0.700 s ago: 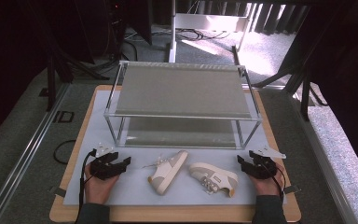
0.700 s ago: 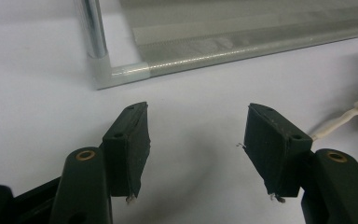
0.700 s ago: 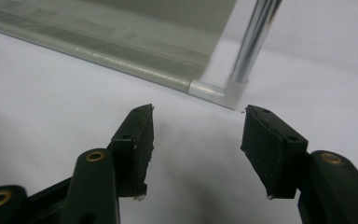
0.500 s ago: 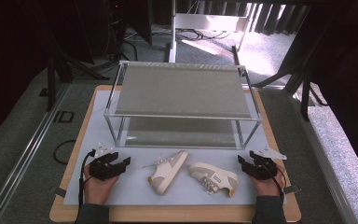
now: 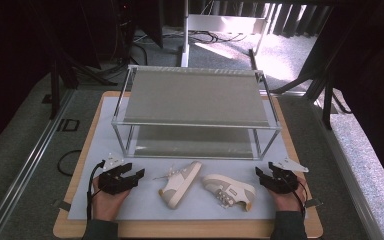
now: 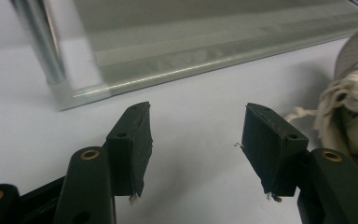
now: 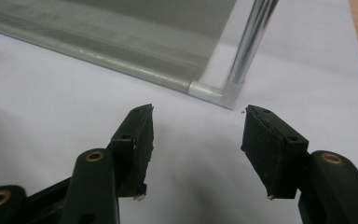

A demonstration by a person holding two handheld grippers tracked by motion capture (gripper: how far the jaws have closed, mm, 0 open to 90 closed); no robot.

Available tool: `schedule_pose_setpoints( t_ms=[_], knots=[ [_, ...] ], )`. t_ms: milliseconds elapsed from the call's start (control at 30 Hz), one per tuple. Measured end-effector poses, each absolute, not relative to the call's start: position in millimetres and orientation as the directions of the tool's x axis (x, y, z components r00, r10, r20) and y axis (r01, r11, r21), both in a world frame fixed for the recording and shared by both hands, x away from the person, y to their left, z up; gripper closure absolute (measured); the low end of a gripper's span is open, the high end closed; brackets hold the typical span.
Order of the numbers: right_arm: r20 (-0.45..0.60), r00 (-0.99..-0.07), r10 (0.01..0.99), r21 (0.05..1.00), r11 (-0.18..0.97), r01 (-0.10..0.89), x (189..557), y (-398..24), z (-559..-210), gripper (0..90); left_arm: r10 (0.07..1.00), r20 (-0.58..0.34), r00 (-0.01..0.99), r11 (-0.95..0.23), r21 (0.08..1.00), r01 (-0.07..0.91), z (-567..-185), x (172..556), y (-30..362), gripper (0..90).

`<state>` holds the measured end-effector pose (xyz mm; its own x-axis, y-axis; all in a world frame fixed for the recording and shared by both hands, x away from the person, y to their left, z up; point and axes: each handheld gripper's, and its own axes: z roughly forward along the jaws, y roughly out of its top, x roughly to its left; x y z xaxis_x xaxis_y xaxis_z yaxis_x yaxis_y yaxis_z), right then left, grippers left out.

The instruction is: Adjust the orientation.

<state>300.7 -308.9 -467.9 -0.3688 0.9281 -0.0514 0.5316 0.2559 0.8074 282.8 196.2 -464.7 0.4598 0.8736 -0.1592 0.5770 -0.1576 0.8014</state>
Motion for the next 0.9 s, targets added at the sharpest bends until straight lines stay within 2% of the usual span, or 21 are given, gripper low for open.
schedule_pose_setpoints(
  t_ms=[433,900],
  knots=[
    [-0.059,-0.343,0.937,0.824,0.24,0.513,296,-313,-465,42.0,0.829,-0.163,0.535,-0.194,0.813,0.549,-458,274,175,41.2],
    [-0.063,-0.331,0.942,0.828,0.234,0.509,295,-313,-465,41.9,0.784,-0.157,0.601,-0.274,0.781,0.562,-467,281,147,39.2]
  ],
)
